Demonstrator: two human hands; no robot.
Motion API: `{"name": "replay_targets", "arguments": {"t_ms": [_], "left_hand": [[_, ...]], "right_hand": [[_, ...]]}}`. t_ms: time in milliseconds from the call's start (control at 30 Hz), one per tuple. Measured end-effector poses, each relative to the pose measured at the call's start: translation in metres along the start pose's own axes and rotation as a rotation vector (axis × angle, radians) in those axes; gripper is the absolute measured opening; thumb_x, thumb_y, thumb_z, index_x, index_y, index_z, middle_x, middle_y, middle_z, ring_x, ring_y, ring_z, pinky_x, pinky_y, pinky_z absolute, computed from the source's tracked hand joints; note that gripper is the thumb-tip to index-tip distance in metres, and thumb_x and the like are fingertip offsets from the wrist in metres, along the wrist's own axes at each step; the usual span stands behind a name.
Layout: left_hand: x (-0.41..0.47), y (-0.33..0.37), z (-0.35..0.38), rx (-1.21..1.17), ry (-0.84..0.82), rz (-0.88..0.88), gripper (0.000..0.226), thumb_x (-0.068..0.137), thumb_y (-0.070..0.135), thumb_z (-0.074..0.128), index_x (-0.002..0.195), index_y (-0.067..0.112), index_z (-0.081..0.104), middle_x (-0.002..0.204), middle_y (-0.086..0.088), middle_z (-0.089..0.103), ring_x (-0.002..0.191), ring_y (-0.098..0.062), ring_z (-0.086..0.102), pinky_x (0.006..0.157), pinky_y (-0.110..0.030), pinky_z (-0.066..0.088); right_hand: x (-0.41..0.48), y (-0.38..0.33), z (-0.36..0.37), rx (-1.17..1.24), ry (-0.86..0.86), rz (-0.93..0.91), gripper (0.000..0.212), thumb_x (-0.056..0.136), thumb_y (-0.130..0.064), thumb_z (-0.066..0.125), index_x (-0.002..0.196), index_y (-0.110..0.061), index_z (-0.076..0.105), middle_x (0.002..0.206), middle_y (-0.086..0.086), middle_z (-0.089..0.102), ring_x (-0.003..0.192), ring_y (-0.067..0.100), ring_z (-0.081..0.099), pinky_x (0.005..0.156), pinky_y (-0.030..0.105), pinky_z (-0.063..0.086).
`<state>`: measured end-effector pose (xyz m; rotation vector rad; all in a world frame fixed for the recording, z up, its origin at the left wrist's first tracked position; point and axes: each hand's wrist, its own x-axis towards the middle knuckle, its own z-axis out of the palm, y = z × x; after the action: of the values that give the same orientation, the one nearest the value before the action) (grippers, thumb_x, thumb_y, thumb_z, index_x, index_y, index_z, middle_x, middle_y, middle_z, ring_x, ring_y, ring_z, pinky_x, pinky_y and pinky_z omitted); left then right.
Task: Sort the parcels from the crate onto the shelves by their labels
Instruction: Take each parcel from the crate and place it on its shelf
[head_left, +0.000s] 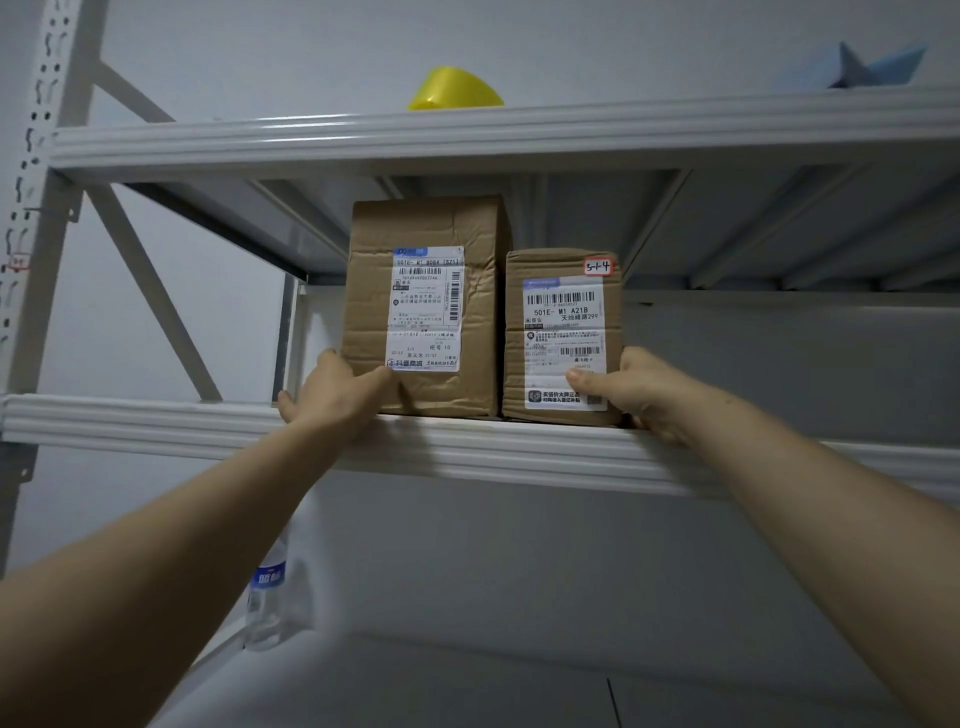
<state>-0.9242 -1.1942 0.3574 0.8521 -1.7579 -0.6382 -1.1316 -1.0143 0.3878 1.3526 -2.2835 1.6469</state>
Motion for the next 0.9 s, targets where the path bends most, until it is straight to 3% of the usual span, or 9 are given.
{"name": "replay_targets", "arguments": {"t_ms": [67,133,200,300,400,533,633,767,900], "left_hand": [[-0.001,0.001,0.000,0.009,0.019,-0.002,0.072,0.060,0.055,0.044,0.117,0.012,0.045,0.114,-0.010,0.059,0.114,-0.035,0.051,0.110,-0.053,0.022],[-0.003,0.002,-0.001,0.063,0.092,0.007,0.071,0.068,0.056,0.051,0.122,0.009,0.044,0.123,-0.015,0.056,0.117,-0.036,0.049,0.108,-0.052,0.027],[-0.010,0.004,0.000,0.104,0.201,0.056,0.068,0.080,0.046,0.057,0.134,0.008,0.039,0.134,-0.019,0.047,0.125,-0.037,0.042,0.109,-0.051,0.027],[-0.037,0.011,0.001,0.072,0.307,0.218,0.068,0.084,0.037,0.059,0.142,0.012,0.033,0.140,-0.016,0.038,0.130,-0.032,0.033,0.110,-0.047,0.024],[-0.074,0.016,0.013,0.053,0.281,0.443,0.063,0.084,0.029,0.060,0.140,0.016,0.037,0.137,-0.010,0.040,0.126,-0.027,0.035,0.108,-0.043,0.026],[-0.133,0.024,0.032,-0.017,0.072,0.655,0.060,0.078,0.029,0.055,0.135,0.014,0.045,0.127,-0.011,0.047,0.119,-0.026,0.041,0.101,-0.039,0.034],[-0.177,0.027,0.048,-0.051,-0.168,0.680,0.054,0.082,0.025,0.059,0.133,0.014,0.047,0.128,-0.008,0.047,0.121,-0.025,0.038,0.101,-0.036,0.036],[-0.237,0.017,0.071,0.032,-0.589,0.669,0.055,0.087,0.029,0.056,0.139,0.016,0.043,0.140,-0.005,0.046,0.135,-0.024,0.026,0.106,-0.033,0.029],[-0.315,0.003,0.083,0.077,-0.923,0.719,0.062,0.087,0.032,0.056,0.144,0.019,0.036,0.148,-0.003,0.040,0.139,-0.024,0.025,0.108,-0.037,0.032]], "right_hand": [[0.001,0.001,-0.001,0.000,0.002,0.009,0.064,0.066,-0.046,0.077,0.117,-0.012,0.058,0.110,0.006,0.068,0.099,0.025,0.065,0.096,0.044,0.049],[-0.006,-0.003,0.000,0.037,0.010,0.016,0.088,0.049,-0.056,0.081,0.120,-0.012,0.055,0.112,0.004,0.067,0.099,0.023,0.065,0.095,0.042,0.050],[-0.019,-0.009,0.002,0.096,0.051,0.007,0.091,0.060,-0.050,0.082,0.131,-0.007,0.045,0.124,0.002,0.060,0.106,0.019,0.061,0.097,0.035,0.046],[-0.039,-0.009,0.003,-0.005,0.311,-0.095,0.089,0.081,-0.040,0.071,0.147,-0.009,0.021,0.146,0.009,0.038,0.132,0.026,0.041,0.104,0.036,0.035],[-0.073,-0.004,0.009,-0.081,0.504,-0.290,0.076,0.085,-0.032,0.067,0.146,-0.013,0.027,0.149,0.008,0.034,0.135,0.021,0.035,0.107,0.031,0.031],[-0.135,0.007,0.015,-0.209,0.605,-0.390,0.064,0.084,-0.020,0.066,0.140,-0.011,0.037,0.141,0.007,0.040,0.129,0.017,0.039,0.097,0.016,0.028],[-0.189,0.026,0.015,-0.325,0.603,-0.299,0.063,0.081,-0.016,0.067,0.138,-0.011,0.040,0.139,0.007,0.041,0.129,0.018,0.039,0.099,0.017,0.030],[-0.271,0.058,0.009,-0.521,0.564,0.059,0.076,0.078,-0.023,0.070,0.143,-0.014,0.032,0.145,0.008,0.034,0.135,0.024,0.030,0.111,0.034,0.027],[-0.362,0.078,0.005,-0.641,0.480,0.486,0.087,0.076,-0.034,0.072,0.147,-0.016,0.025,0.150,0.009,0.028,0.139,0.027,0.023,0.114,0.040,0.023]]}}
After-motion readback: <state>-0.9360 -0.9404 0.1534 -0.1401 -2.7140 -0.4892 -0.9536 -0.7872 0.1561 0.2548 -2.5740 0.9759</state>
